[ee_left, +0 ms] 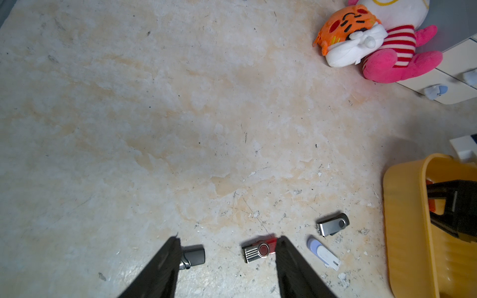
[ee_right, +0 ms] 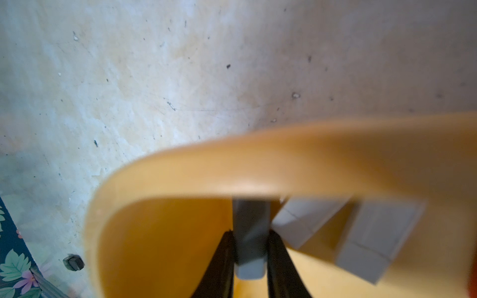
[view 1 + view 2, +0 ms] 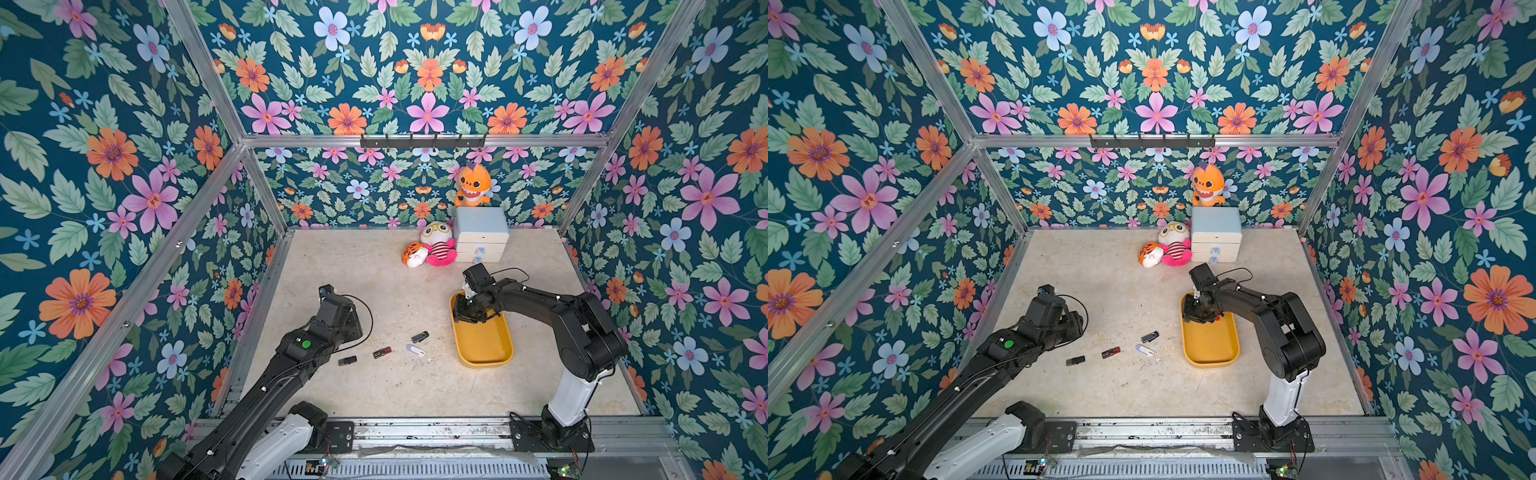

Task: Put the usb flash drive into the storage box
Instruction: Place the USB flash in the storage box.

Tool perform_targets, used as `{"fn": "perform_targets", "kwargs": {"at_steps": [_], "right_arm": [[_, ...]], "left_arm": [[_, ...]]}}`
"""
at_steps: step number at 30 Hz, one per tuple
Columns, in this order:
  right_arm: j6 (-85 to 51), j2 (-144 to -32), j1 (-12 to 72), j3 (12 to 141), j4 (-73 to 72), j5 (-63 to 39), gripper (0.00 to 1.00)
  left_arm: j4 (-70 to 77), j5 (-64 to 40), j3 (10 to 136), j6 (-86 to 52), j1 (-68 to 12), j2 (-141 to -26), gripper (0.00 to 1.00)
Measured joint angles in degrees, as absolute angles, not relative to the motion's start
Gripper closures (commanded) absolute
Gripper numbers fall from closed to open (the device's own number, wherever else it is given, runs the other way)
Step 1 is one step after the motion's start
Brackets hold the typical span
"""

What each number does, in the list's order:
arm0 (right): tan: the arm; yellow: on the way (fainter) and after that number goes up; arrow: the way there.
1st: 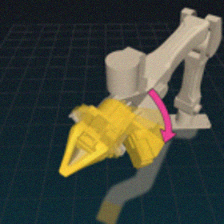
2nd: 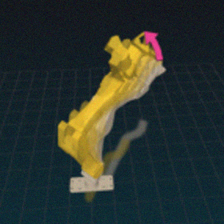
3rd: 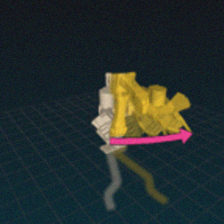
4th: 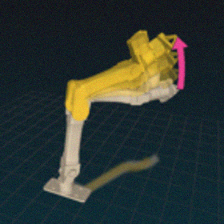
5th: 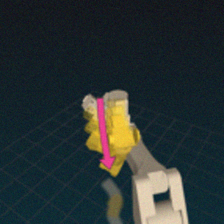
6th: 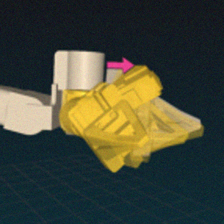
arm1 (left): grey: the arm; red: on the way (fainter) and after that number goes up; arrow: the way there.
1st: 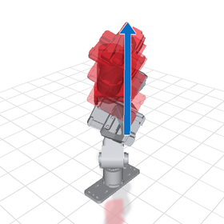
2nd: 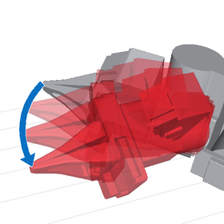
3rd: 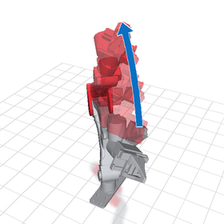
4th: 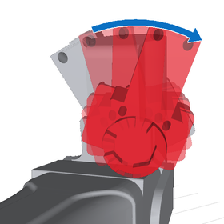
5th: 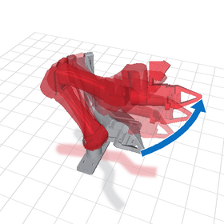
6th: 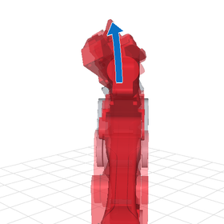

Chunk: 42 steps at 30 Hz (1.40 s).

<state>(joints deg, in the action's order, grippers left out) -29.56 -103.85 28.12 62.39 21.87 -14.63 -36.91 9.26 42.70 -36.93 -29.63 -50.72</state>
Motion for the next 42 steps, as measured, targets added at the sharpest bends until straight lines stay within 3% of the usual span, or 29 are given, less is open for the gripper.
{"fn": "perform_targets", "kwargs": {"at_steps": [15,19,23,26,29,37,42], "right_arm": [[-30.15,-100.92,27.88,62.11,26.74,-10.50,0.77],[-29.34,-101.56,27.90,63.05,26.83,-10.59,0.71],[-28.56,-103.63,27.90,64.01,26.87,-10.66,0.57],[-28.36,-103.46,27.90,63.96,26.89,-11.03,0.50],[-27.75,-101.97,27.90,63.81,27.51,-10.94,0.49],[-26.89,-83.33,27.90,56.47,27.20,-10.22,0.48],[-25.85,-67.94,27.94,44.47,26.24,-6.46,0.48]], "left_arm": [[-36.91,9.23,42.68,-36.93,-29.63,-50.68,0.36],[-36.91,9.23,42.68,-36.93,-29.63,-50.65,0.35],[-36.91,9.08,42.68,-36.93,-29.63,-50.78,0.22],[-36.88,8.99,42.68,-36.84,-29.61,-50.74,0.21],[-36.71,8.03,42.70,-35.99,-29.61,-50.57,0.21],[-32.18,0.36,42.39,-35.48,-31.42,-53.80,0.24],[-28.86,0.30,46.54,-34.63,-42.44,-66.28,0.24]]}}
